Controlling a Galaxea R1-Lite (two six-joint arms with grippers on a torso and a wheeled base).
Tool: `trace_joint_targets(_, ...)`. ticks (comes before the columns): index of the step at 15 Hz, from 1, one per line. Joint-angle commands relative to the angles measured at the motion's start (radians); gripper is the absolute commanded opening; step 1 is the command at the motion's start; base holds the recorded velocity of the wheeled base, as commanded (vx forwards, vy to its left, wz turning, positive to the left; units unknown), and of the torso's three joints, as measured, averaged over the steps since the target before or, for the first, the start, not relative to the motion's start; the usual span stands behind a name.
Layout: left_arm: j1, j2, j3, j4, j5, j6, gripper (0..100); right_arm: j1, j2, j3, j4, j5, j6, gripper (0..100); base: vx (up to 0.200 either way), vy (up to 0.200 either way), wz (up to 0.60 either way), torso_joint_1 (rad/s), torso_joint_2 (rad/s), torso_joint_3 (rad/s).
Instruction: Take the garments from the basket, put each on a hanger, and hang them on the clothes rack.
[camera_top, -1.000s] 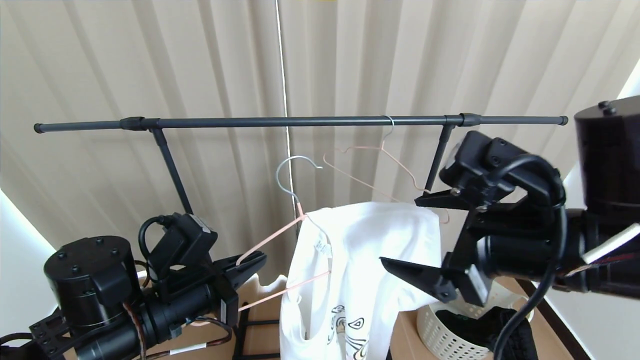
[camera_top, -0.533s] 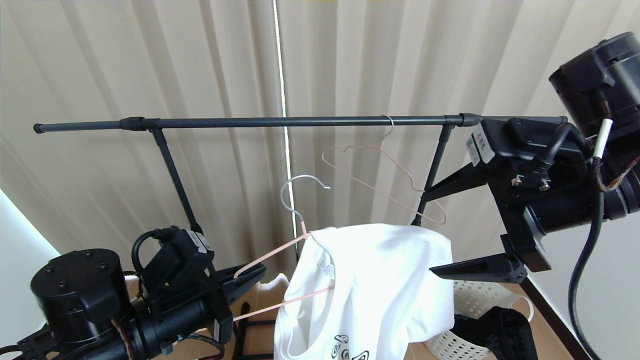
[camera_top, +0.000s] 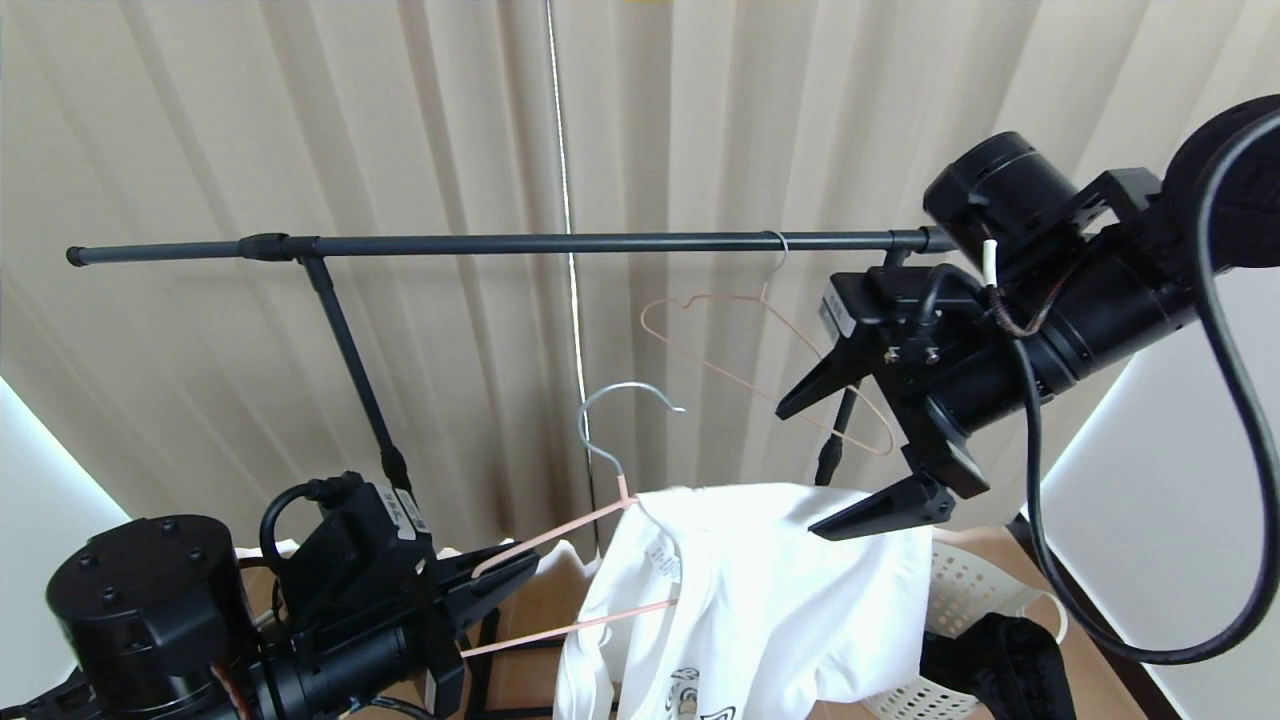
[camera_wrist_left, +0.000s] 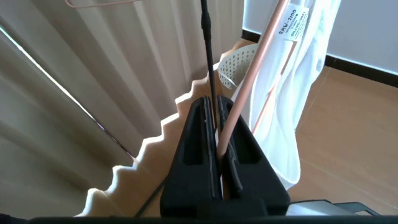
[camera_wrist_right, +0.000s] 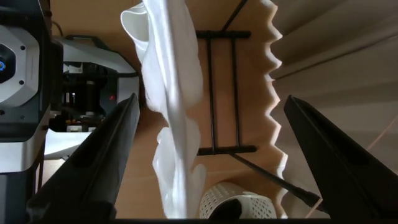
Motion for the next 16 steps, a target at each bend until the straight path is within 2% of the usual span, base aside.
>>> trace_joint_targets(1,-0.003,-0.004,0.0,-0.001,0.002,-0.001,0,0.01,0.049,-0.002,0.0,0.012,0.0,100,0.0,0.0,0.0,0.0,0.0,0.0)
trace_joint_targets(3,-0.003,-0.004,0.0,-0.001,0.002,-0.001,0,0.035,0.058,-0.003,-0.001,0.019,0.008,100,0.0,0.0,0.0,0.0,0.0,0.0)
trace_joint_targets(16,-0.002,-0.005,-0.005,-0.001,0.002,-0.005,0,0.046,0.092,-0.014,-0.003,0.018,0.019,100,0.0,0.0,0.0,0.0,0.0,0.0)
